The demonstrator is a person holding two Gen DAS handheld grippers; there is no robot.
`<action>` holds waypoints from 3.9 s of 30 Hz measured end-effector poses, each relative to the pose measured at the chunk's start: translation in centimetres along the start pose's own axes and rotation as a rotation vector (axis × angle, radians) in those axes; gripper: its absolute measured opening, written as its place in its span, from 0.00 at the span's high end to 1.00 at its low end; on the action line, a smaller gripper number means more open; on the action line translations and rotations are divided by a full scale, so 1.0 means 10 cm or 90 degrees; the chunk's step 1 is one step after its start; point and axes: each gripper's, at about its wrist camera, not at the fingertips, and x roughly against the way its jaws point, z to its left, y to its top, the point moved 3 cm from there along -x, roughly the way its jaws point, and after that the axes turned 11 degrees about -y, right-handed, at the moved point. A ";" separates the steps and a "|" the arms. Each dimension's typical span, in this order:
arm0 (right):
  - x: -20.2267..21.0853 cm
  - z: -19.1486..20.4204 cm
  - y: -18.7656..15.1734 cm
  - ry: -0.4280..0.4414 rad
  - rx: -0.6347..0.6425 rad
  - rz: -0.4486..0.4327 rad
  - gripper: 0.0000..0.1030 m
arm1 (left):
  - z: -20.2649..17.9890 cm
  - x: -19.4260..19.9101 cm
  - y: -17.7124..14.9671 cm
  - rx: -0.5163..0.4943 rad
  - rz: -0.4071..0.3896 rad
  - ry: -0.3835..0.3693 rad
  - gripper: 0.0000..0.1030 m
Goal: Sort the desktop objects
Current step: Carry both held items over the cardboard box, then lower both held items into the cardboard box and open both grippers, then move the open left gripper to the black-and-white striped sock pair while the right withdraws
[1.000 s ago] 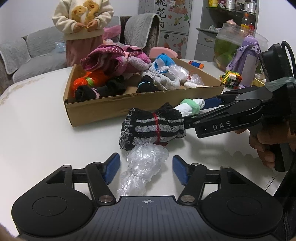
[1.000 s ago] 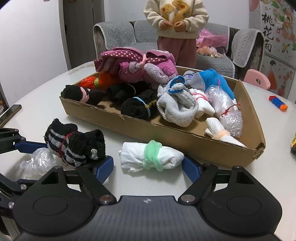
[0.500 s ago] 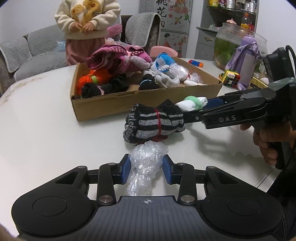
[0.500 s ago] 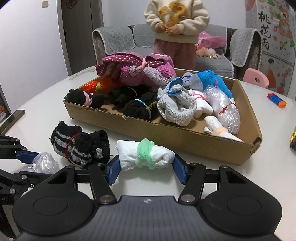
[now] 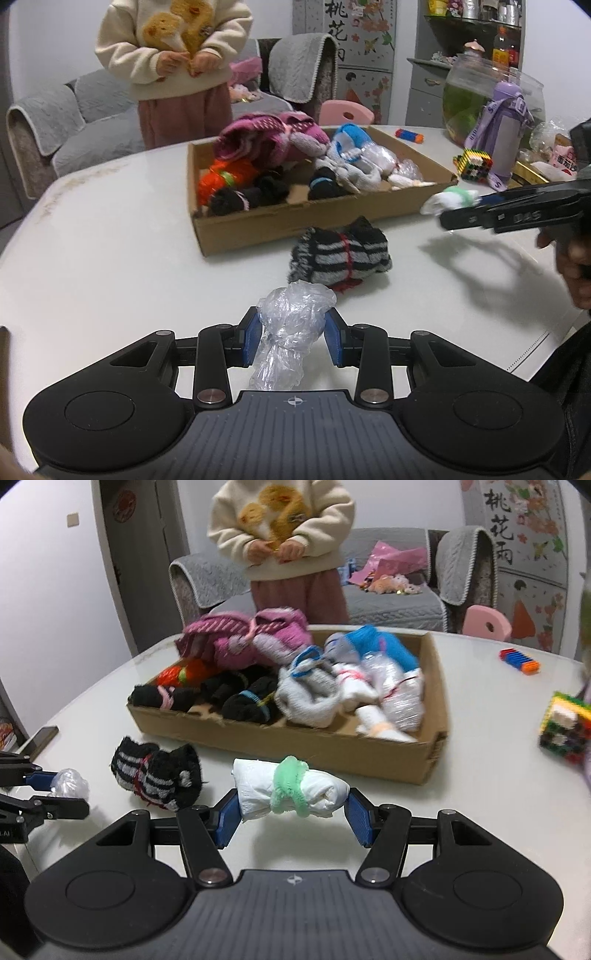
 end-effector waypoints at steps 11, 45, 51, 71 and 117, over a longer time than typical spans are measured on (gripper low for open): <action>0.41 -0.39 0.44 -0.021 -0.003 -0.051 0.46 | 0.11 0.36 0.38 -0.032 -0.049 0.044 0.58; -0.91 -0.14 1.13 0.021 0.075 0.063 0.45 | 0.28 -1.08 1.46 -0.049 0.003 -0.059 0.58; -1.00 -0.09 1.09 0.015 0.080 0.074 0.45 | 0.30 -1.17 1.43 -0.047 0.015 -0.061 0.58; -1.06 -0.12 1.16 -0.009 0.083 0.067 0.45 | 0.18 -1.34 1.30 -0.067 0.047 -0.066 0.58; -0.16 -0.30 0.93 -0.034 0.146 0.022 0.28 | -0.12 -0.76 0.65 -0.168 0.051 -0.141 0.18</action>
